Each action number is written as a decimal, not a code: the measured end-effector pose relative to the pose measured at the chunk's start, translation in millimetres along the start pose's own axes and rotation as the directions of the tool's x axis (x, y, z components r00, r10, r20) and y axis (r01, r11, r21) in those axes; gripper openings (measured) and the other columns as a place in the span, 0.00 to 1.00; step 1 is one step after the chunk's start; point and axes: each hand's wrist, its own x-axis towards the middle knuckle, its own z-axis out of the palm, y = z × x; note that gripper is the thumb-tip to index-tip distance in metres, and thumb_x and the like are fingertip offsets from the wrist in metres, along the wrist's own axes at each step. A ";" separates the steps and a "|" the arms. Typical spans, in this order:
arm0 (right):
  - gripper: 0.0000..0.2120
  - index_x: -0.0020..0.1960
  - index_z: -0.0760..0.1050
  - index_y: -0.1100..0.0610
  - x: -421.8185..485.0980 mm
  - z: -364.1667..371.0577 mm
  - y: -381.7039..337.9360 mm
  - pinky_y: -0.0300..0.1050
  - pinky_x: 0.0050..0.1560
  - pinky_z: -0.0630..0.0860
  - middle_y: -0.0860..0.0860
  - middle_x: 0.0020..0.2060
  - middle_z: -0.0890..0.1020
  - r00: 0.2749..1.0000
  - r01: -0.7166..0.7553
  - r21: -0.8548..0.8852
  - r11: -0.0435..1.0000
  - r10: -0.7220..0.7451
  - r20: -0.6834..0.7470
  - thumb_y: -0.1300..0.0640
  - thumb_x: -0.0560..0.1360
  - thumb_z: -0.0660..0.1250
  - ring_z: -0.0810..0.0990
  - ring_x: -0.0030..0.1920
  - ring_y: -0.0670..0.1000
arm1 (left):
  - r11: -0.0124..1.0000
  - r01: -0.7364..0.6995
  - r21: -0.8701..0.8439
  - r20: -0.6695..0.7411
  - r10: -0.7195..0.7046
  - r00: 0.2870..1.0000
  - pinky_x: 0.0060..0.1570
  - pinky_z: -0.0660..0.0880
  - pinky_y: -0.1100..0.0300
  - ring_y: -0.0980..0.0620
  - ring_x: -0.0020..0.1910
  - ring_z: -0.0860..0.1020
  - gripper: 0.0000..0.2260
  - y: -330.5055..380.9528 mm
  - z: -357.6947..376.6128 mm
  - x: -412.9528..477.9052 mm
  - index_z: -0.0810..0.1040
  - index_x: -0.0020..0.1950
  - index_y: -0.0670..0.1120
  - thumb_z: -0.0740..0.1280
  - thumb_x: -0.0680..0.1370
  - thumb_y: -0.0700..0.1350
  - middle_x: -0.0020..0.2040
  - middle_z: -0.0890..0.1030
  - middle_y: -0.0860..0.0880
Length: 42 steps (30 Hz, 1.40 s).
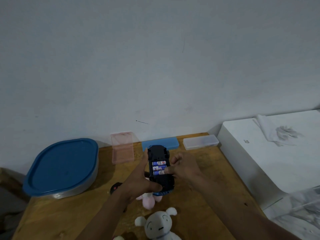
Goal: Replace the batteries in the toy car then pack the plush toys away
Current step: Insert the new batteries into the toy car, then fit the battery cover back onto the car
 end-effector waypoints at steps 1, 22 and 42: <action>0.12 0.42 0.74 0.57 -1.9 -0.6 0.3 0.41 0.39 0.81 0.51 0.40 0.80 1.000 -0.006 0.020 1.000 0.006 0.000 0.64 0.66 0.77 0.81 0.42 0.48 | 1.000 0.005 -0.017 -0.013 -0.006 1.000 0.45 0.81 0.58 0.58 0.48 0.82 0.53 -0.7 1.8 0.9 0.45 0.78 0.59 0.75 0.67 0.30 0.57 0.80 0.50; 0.09 0.37 0.75 0.53 -53.9 -145.9 175.3 0.46 0.43 0.80 0.51 0.37 0.80 0.965 -0.193 -0.140 0.971 0.162 -0.208 0.67 0.70 0.67 0.81 0.41 0.51 | 0.992 0.121 0.043 0.127 -0.125 0.984 0.53 0.76 0.60 0.59 0.57 0.77 0.58 -25.5 183.9 20.7 0.35 0.76 0.60 0.74 0.67 0.30 0.67 0.74 0.53; 0.20 0.59 0.74 0.56 -33.0 -172.6 251.6 0.46 0.58 0.74 0.54 0.60 0.69 0.936 0.290 -0.683 0.670 -0.052 0.347 0.49 0.71 0.72 0.72 0.55 0.53 | 0.956 0.273 -0.105 -0.195 -0.289 0.937 0.55 0.79 0.49 0.57 0.57 0.77 0.55 -39.7 281.8 -7.5 0.41 0.77 0.63 0.73 0.68 0.28 0.62 0.75 0.57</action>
